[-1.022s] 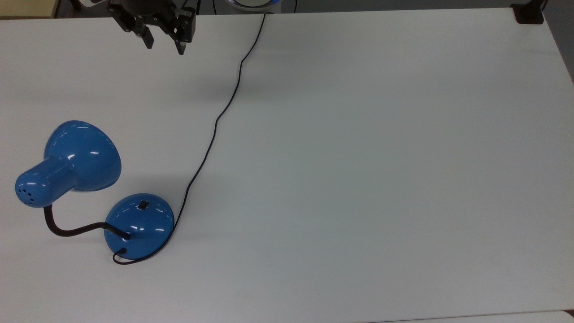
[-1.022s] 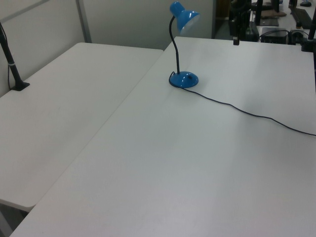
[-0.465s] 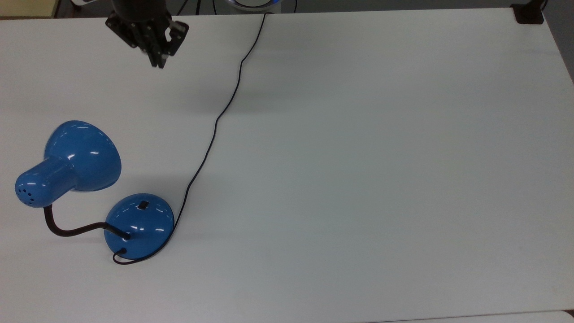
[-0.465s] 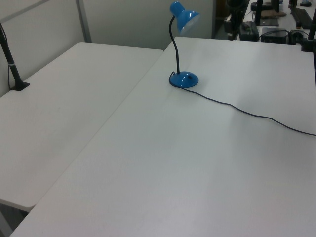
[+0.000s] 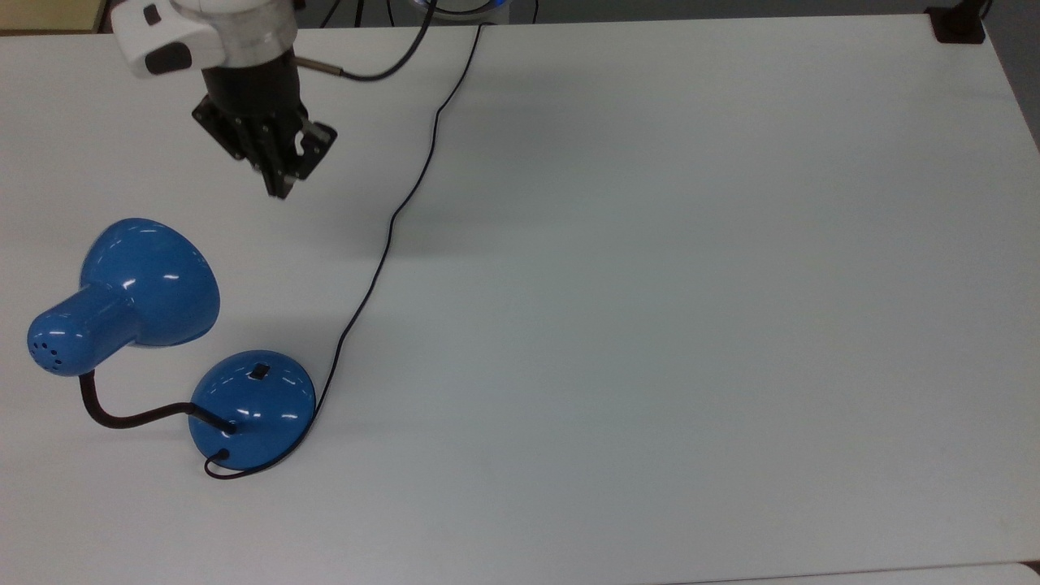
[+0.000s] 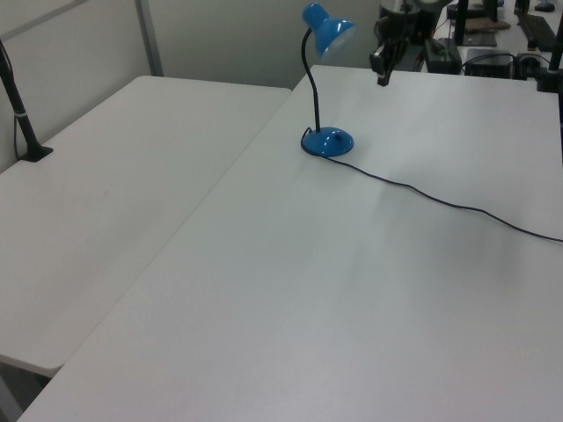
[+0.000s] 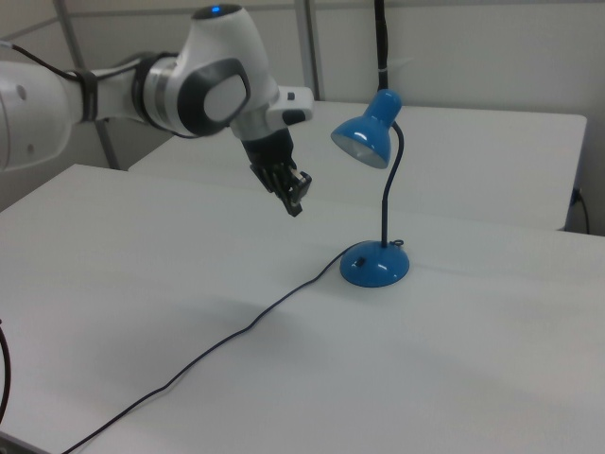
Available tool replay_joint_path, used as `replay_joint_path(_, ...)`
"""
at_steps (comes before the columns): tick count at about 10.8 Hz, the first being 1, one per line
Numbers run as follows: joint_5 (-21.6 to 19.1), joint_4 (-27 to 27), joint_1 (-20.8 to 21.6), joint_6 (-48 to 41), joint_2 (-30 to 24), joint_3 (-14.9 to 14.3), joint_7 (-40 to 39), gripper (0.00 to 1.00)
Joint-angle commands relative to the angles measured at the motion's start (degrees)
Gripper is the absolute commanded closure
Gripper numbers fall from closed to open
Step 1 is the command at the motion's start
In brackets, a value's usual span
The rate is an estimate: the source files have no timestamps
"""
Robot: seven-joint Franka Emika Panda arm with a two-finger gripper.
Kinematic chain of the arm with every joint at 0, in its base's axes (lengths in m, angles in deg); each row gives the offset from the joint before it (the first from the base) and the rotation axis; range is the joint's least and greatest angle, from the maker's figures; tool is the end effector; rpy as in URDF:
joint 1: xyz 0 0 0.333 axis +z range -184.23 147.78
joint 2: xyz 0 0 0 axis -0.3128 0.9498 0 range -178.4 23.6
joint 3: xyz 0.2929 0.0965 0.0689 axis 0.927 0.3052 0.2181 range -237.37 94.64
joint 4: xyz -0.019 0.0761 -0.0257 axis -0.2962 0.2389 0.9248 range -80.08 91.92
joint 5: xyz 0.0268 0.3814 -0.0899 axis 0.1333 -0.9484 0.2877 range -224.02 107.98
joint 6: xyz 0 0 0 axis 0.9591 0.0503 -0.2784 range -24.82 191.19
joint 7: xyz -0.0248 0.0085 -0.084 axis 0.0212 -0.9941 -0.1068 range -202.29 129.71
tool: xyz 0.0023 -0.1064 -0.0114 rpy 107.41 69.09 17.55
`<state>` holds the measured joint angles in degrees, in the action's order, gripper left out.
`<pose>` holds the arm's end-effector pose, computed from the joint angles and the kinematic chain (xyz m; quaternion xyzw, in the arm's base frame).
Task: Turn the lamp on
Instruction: 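Move the gripper over the blue lamp base toward its switch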
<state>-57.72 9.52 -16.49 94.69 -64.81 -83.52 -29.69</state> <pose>0.6404 -0.1063 0.5126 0.9836 -0.1412 0.1087 0.0287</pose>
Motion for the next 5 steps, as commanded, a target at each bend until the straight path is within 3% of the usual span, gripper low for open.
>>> replay_joint_path(1,0.4,6.67,0.11,12.24,-0.55,-0.15,2.19,0.91)
replay_joint_path(5,0.49,9.68,0.11,28.76,5.58,-0.15,2.36,0.91)
